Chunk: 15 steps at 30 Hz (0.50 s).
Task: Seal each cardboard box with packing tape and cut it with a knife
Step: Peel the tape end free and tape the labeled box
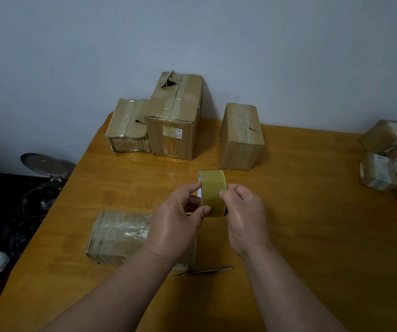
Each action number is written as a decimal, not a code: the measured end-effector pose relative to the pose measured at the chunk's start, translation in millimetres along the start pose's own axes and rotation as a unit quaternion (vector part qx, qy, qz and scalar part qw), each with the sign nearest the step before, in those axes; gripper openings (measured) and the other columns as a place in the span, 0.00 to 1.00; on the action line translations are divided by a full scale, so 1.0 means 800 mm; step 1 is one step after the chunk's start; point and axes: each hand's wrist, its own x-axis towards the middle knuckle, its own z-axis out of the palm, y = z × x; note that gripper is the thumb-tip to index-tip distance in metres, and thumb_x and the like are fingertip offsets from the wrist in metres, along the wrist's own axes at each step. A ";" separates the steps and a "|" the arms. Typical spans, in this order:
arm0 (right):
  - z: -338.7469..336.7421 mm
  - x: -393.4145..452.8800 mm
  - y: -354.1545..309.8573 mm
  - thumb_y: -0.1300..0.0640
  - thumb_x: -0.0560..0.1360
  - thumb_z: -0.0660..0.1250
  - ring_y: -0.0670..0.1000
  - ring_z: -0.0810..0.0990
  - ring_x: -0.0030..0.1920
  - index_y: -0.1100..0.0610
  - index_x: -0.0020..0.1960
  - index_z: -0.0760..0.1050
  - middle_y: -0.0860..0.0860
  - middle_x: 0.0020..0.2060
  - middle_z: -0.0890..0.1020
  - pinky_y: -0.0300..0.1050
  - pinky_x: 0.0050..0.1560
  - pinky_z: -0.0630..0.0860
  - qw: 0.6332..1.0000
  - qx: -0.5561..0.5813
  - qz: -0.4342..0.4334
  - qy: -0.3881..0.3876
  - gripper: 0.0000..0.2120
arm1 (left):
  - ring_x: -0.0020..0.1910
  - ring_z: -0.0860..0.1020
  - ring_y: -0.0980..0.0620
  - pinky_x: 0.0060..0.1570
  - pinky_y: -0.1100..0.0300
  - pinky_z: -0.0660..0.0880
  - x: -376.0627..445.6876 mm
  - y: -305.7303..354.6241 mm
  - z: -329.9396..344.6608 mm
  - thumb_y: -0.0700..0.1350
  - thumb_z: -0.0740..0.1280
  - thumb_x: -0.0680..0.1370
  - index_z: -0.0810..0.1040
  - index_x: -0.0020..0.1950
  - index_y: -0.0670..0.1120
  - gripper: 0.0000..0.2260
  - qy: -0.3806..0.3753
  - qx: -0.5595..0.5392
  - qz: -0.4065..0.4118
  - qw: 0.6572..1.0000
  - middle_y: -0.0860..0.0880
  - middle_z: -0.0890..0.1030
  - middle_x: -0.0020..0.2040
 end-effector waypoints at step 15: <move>-0.002 -0.010 -0.011 0.63 0.69 0.62 0.57 0.82 0.44 0.56 0.41 0.83 0.58 0.40 0.85 0.51 0.45 0.78 0.998 0.062 0.014 -0.017 0.11 | 0.43 0.81 0.63 0.44 0.69 0.78 -0.005 0.005 -0.010 0.44 0.75 0.73 0.78 0.64 0.53 0.20 0.020 0.070 0.041 0.997 0.56 0.83 0.45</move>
